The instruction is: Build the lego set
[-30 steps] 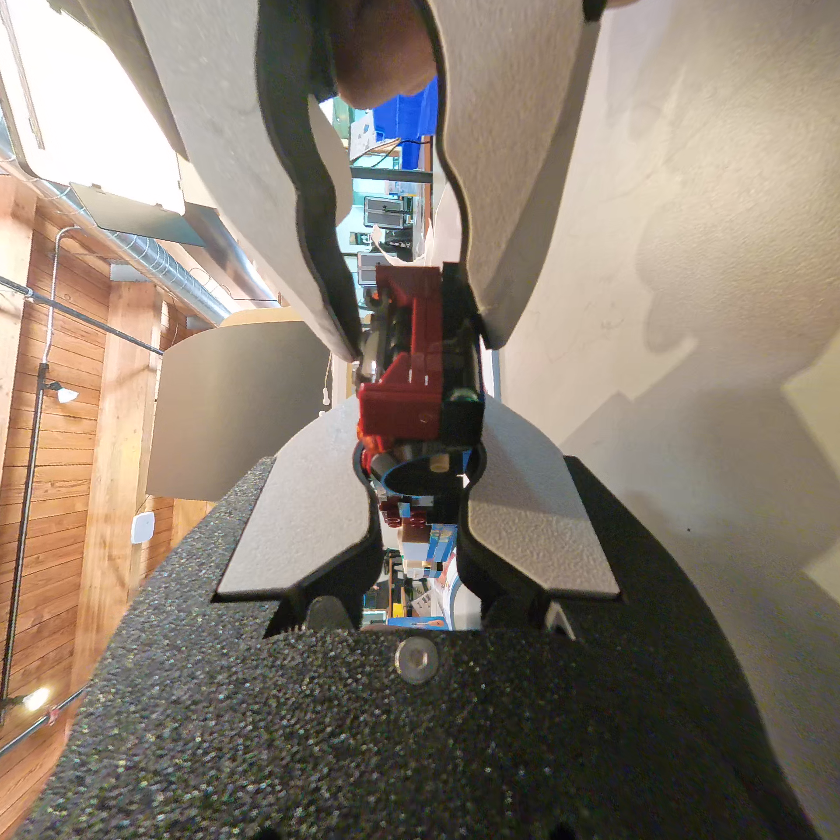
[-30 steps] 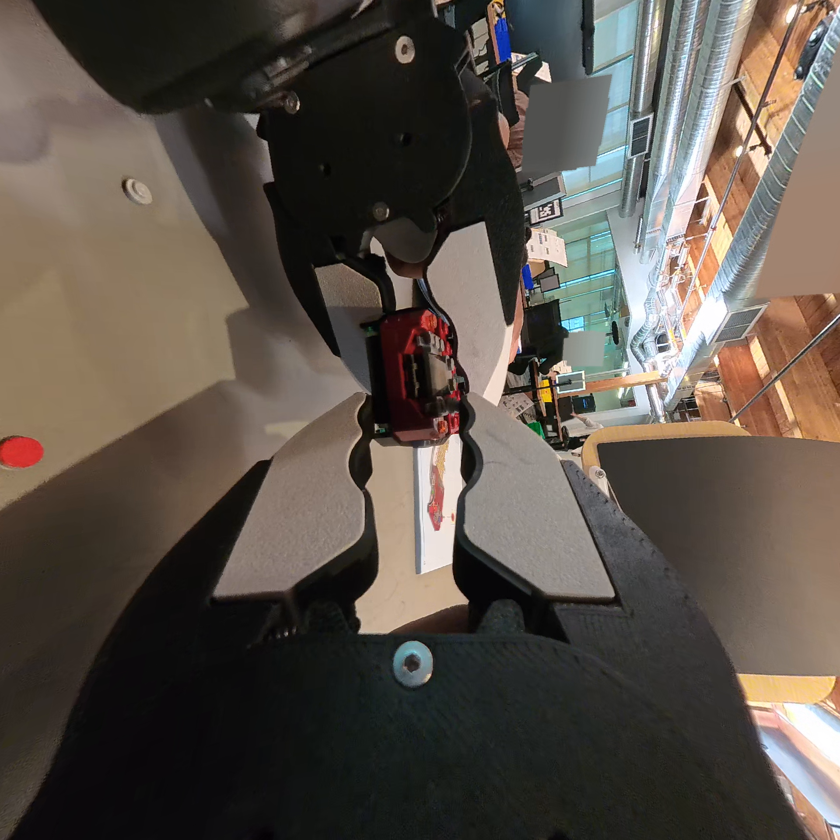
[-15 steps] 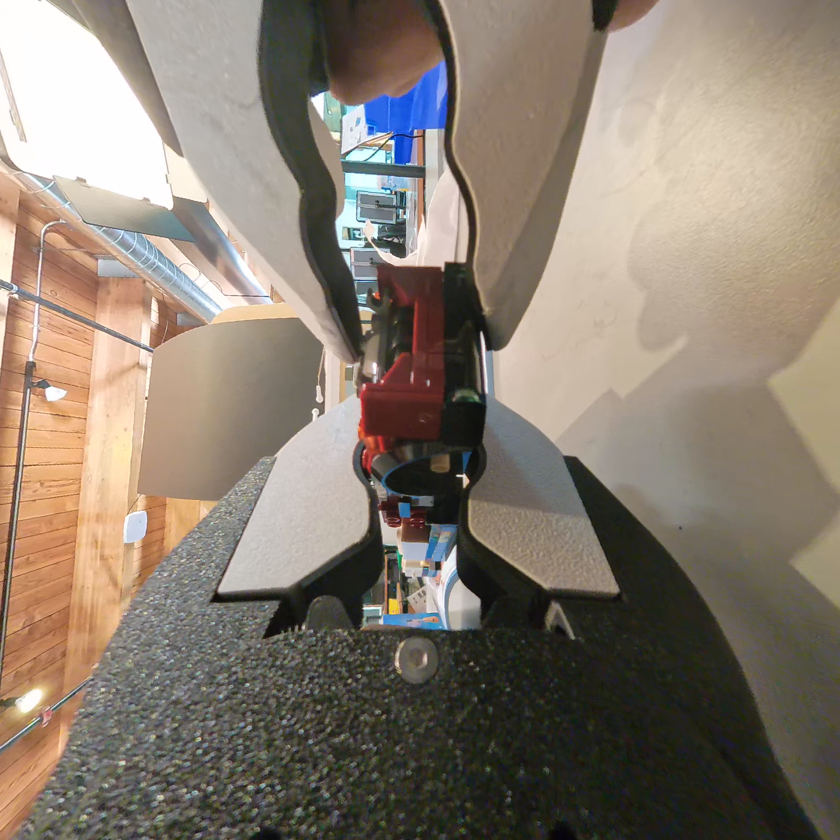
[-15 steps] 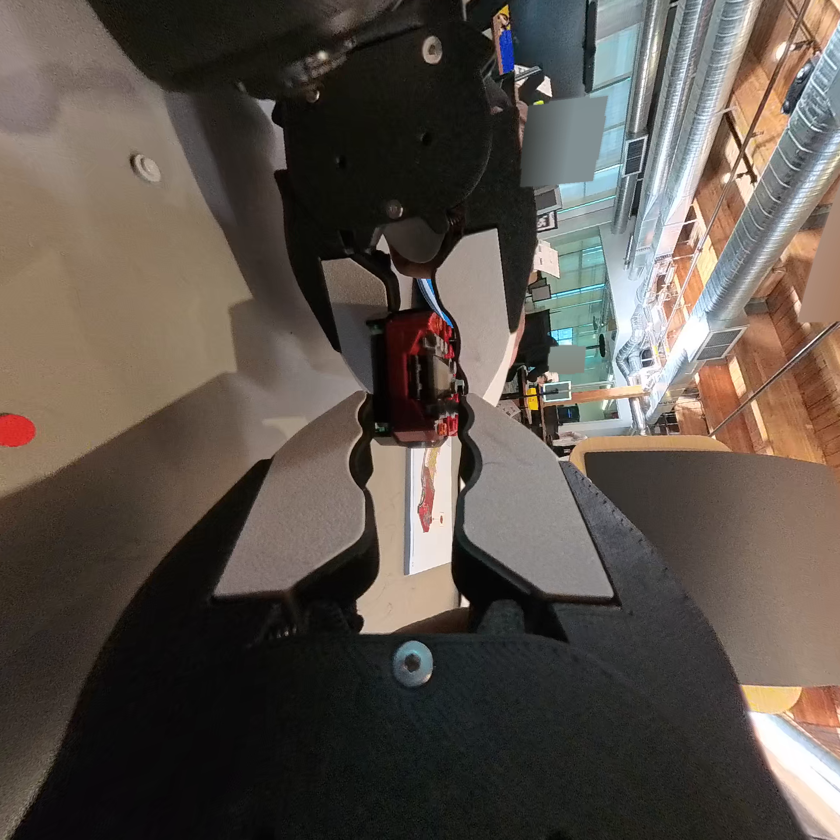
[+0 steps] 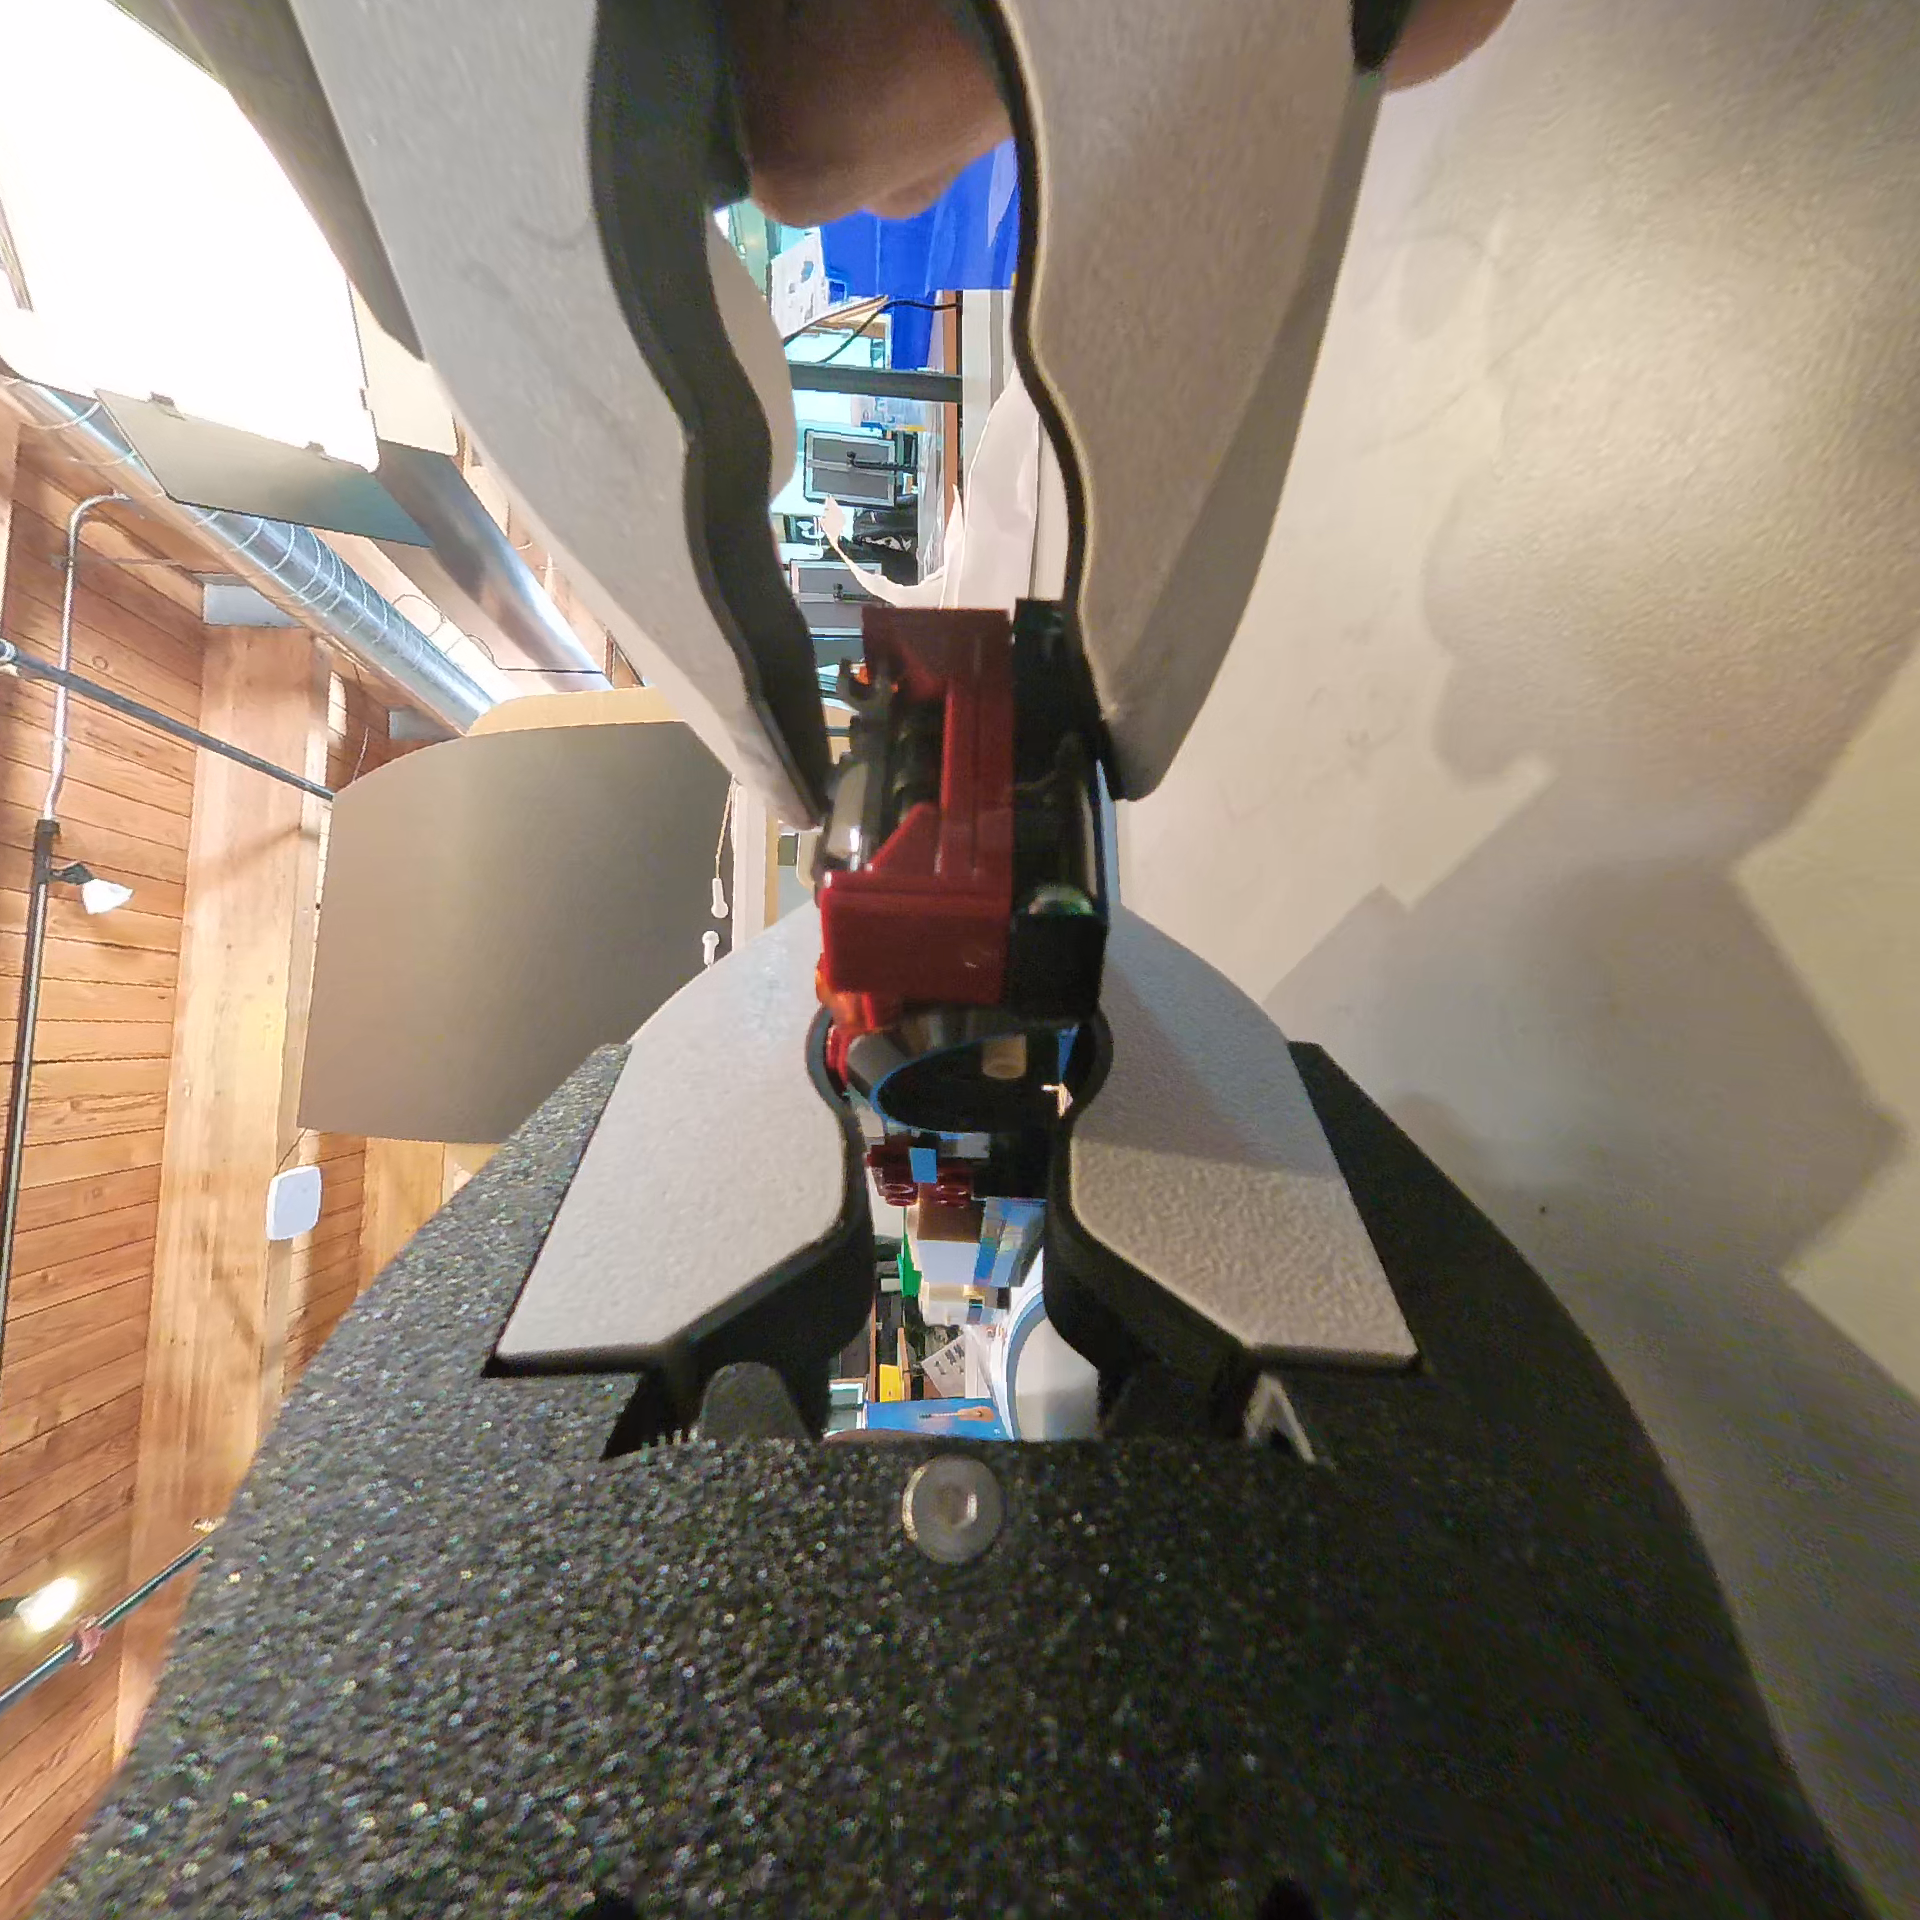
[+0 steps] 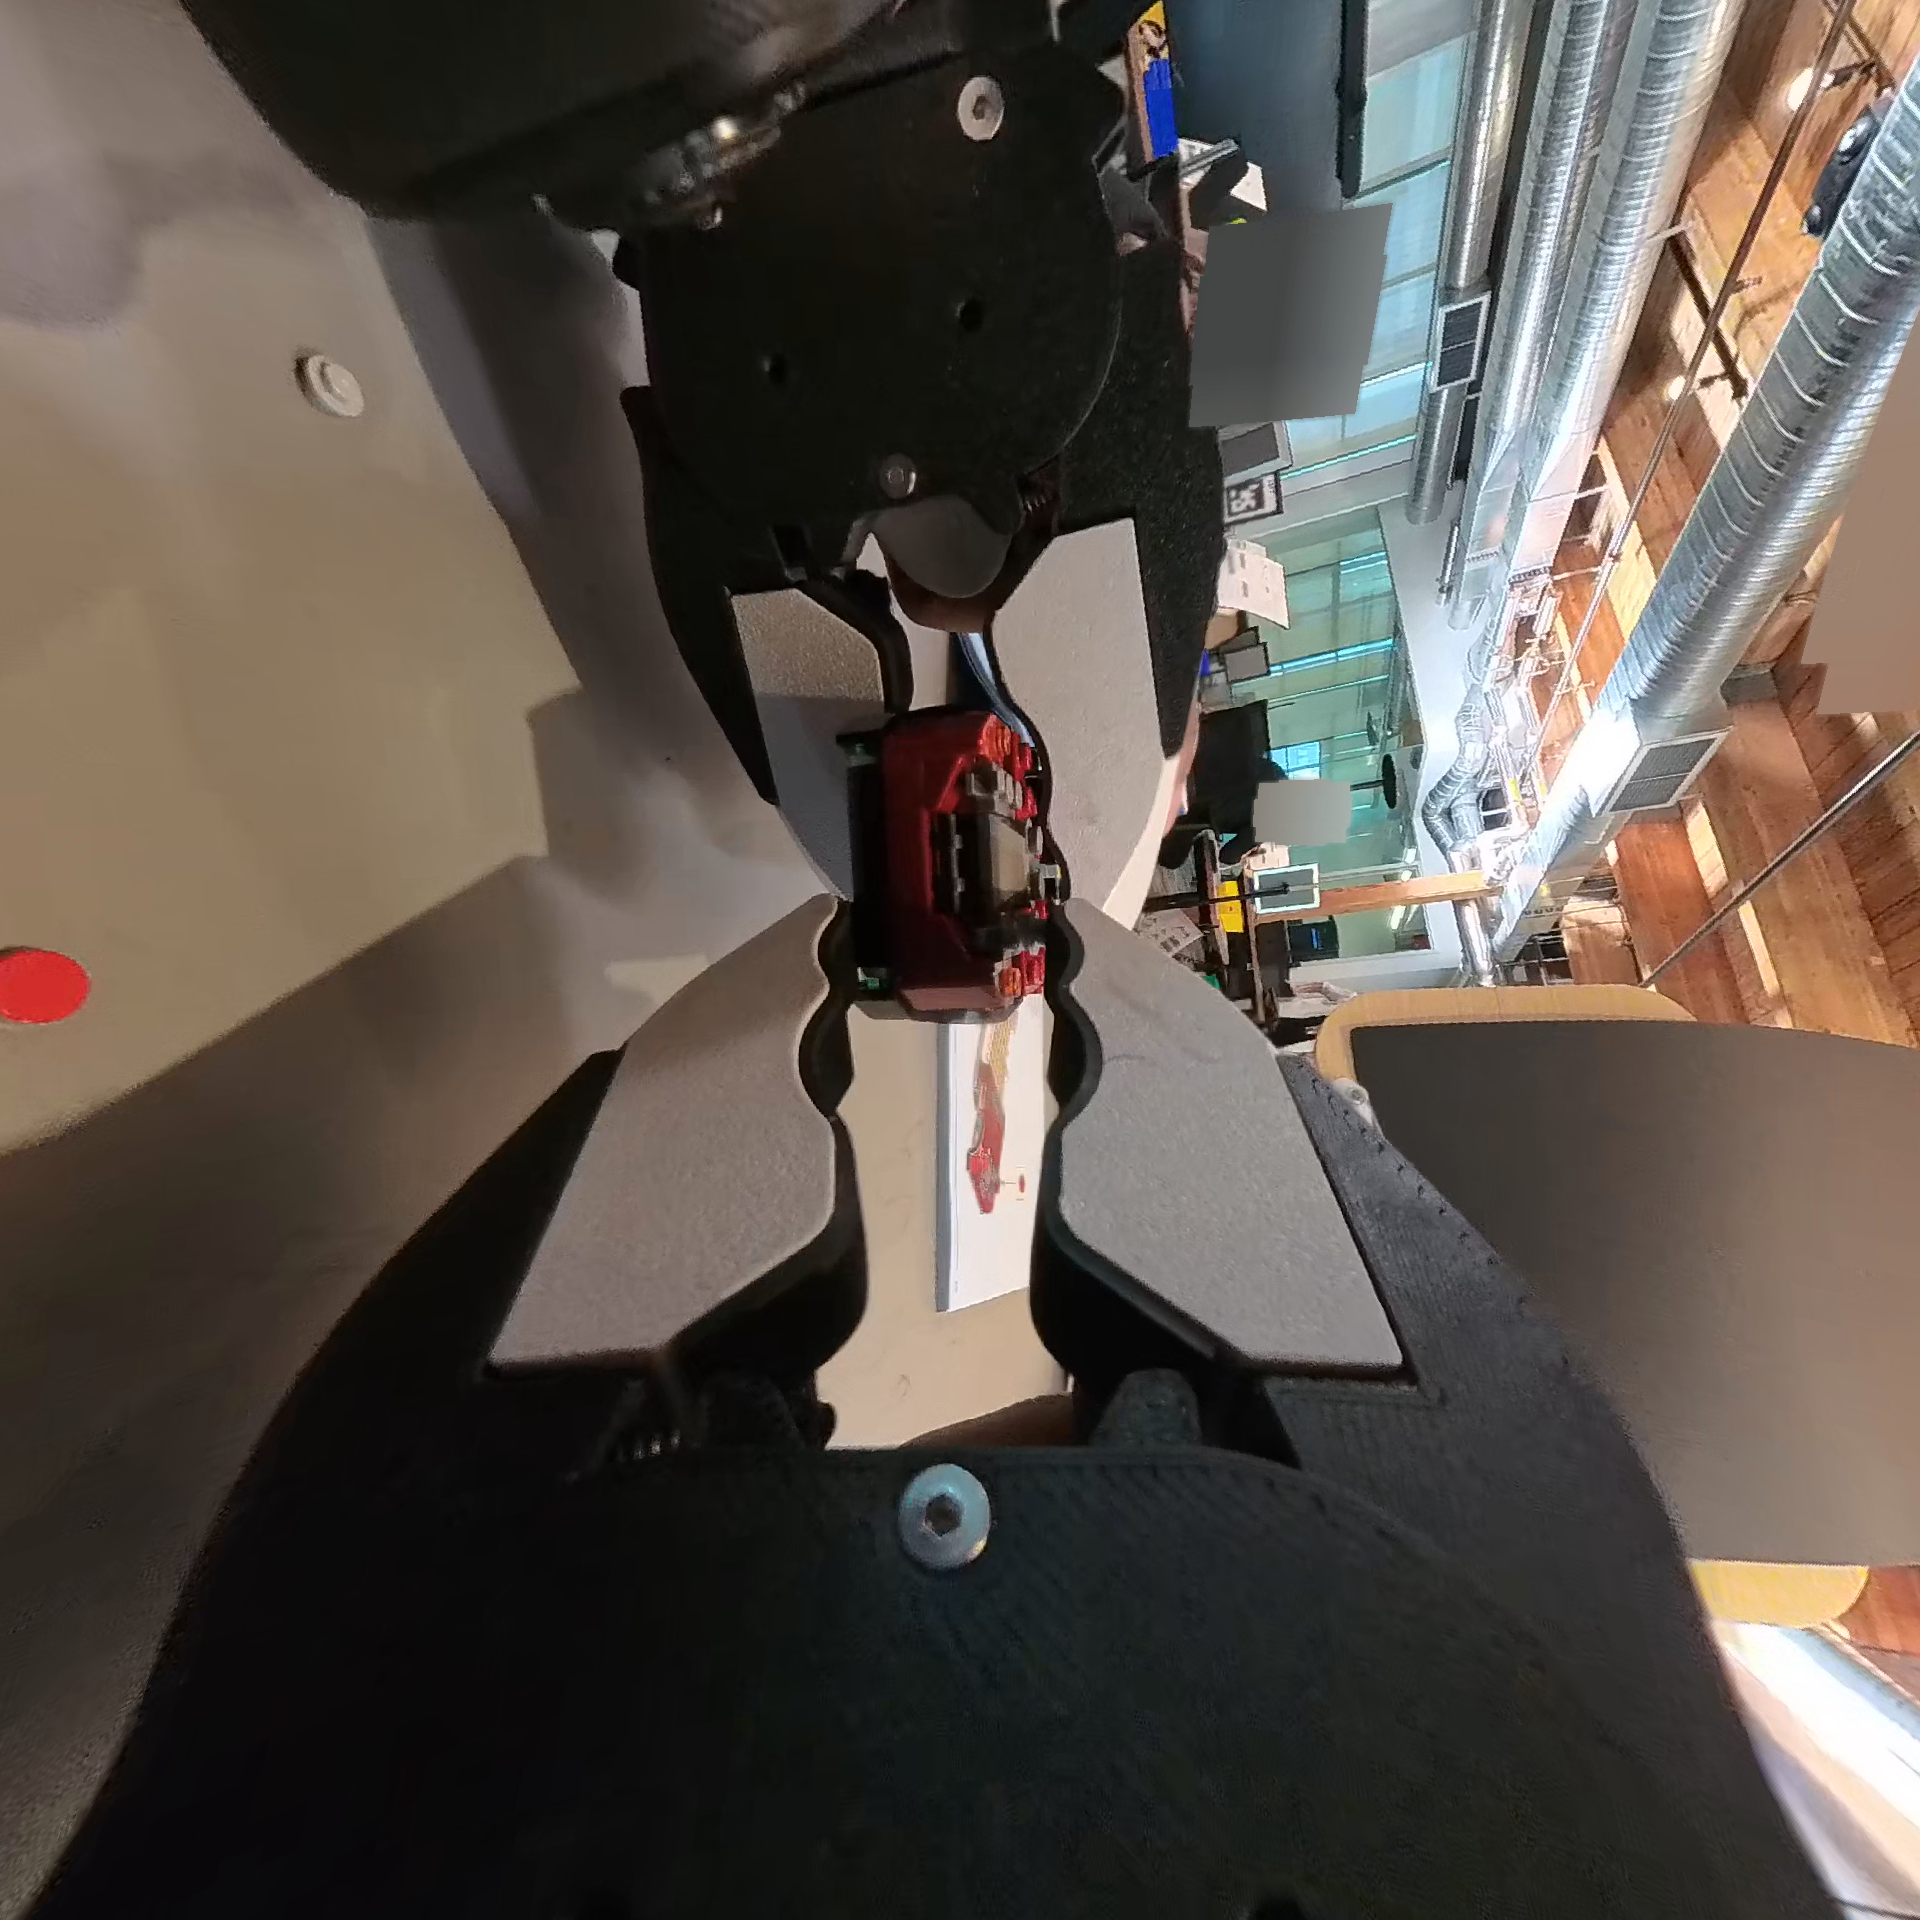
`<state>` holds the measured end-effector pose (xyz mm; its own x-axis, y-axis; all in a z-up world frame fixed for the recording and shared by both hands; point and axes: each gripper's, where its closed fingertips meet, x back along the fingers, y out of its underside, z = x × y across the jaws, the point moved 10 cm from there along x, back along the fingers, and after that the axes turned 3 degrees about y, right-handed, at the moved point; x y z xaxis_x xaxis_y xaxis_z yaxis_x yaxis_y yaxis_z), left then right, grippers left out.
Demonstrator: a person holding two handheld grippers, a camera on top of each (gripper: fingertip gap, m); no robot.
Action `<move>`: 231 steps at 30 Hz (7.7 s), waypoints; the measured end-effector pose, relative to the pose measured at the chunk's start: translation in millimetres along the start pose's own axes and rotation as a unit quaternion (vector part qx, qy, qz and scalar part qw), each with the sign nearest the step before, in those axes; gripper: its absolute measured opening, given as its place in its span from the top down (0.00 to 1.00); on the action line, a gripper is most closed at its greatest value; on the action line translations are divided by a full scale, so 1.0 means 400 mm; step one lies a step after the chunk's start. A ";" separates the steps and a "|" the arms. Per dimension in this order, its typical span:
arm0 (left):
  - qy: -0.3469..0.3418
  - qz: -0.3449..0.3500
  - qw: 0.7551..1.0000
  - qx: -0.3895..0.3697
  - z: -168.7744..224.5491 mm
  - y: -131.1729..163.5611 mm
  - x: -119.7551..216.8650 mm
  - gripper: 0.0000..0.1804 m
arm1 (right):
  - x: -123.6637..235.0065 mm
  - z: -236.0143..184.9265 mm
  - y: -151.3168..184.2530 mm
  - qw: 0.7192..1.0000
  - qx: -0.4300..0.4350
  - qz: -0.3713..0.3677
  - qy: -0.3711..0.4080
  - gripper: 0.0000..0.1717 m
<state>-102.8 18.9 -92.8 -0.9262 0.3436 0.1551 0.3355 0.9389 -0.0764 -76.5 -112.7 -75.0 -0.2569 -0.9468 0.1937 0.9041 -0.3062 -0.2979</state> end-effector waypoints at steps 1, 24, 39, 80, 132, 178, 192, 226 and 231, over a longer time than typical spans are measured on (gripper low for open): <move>0.000 0.000 1.000 0.000 0.000 -0.001 0.000 0.80 | 0.000 0.000 0.001 1.000 -0.004 0.001 -0.001 0.80; 0.023 -0.007 1.000 -0.001 0.002 0.006 -0.005 0.80 | -0.004 -0.005 0.016 1.000 -0.010 0.005 -0.006 0.79; 0.026 -0.005 1.000 -0.010 0.007 0.007 -0.010 0.81 | -0.007 -0.007 0.016 1.000 0.013 0.004 -0.017 0.80; 0.013 -0.001 0.999 -0.039 0.018 0.009 -0.021 0.80 | 0.154 -0.059 0.038 0.855 -0.260 0.050 -0.445 0.87; 0.019 -0.008 1.000 -0.007 -0.002 0.018 -0.015 0.80 | -0.022 -0.026 0.107 0.848 -0.413 -0.122 -0.310 0.89; 0.016 -0.010 1.000 0.002 0.001 0.026 -0.018 0.80 | -0.016 -0.010 0.160 0.824 -0.456 -0.156 -0.297 0.92; 0.000 -0.010 1.000 0.004 0.000 0.025 -0.020 0.80 | -0.006 0.025 0.147 0.837 -0.458 -0.127 -0.269 0.95; -0.013 0.002 1.000 -0.014 0.004 0.005 -0.022 0.80 | -0.009 0.129 0.060 0.821 -0.508 -0.019 -0.261 0.95; -0.010 0.003 1.000 -0.007 0.004 0.006 -0.023 0.80 | -0.006 0.129 0.058 0.830 -0.499 -0.012 -0.249 0.93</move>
<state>-93.7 18.0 -95.9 -0.9270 0.3496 0.1358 0.3439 0.9368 -0.0643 -37.1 -112.3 -34.1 0.1267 -0.8566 0.5001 0.1046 -0.4899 -0.8655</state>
